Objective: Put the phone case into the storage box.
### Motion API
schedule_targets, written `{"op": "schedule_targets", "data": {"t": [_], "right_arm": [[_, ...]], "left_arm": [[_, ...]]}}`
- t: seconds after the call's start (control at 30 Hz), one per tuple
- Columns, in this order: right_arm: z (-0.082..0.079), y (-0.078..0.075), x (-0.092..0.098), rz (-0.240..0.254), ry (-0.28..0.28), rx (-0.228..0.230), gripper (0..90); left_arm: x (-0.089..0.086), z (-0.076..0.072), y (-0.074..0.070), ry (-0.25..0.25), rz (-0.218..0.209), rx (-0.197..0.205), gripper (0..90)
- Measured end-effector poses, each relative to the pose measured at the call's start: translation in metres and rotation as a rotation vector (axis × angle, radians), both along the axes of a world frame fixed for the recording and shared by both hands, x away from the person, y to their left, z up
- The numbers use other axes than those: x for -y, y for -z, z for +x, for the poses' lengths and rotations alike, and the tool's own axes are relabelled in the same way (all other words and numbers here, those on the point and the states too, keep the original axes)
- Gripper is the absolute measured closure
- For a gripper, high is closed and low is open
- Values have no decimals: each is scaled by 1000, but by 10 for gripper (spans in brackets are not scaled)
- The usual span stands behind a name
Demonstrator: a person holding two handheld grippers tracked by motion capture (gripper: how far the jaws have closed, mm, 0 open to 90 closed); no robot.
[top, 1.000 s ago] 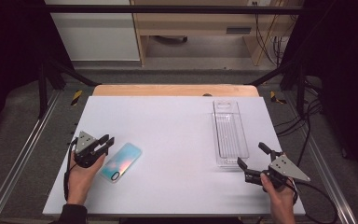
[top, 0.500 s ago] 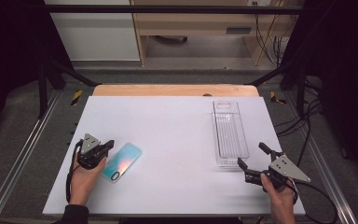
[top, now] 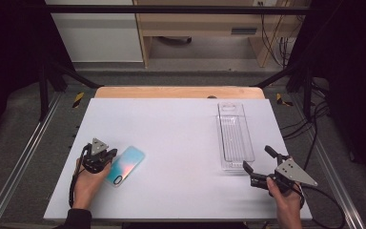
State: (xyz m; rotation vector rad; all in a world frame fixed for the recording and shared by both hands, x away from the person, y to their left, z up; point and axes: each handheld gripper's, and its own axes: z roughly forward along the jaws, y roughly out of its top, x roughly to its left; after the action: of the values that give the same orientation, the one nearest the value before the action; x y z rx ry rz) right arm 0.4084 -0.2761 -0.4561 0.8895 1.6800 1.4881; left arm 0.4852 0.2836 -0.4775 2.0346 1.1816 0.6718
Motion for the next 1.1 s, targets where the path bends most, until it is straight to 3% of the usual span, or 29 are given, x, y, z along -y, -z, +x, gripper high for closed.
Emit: {"op": "schedule_targets", "data": {"t": [0.23,0.63,0.7,0.77,1.1], "right_arm": [[0,0,1,1,1,-1,50],[-1,0,0,-4,-2,-3,51],[-1,0,0,-3,-3,-2,51],[0,0,0,-6,-3,-3,51],[0,0,0,-7,-6,-8,51]], "left_arm": [[2,-1,4,19,21,-25,900],[9,-2,6,60,16,-25,900],[12,-1,6,75,-2,-25,900],[17,-1,6,91,-13,-24,900],[50,-7,4,169,39,-33,900]]}}
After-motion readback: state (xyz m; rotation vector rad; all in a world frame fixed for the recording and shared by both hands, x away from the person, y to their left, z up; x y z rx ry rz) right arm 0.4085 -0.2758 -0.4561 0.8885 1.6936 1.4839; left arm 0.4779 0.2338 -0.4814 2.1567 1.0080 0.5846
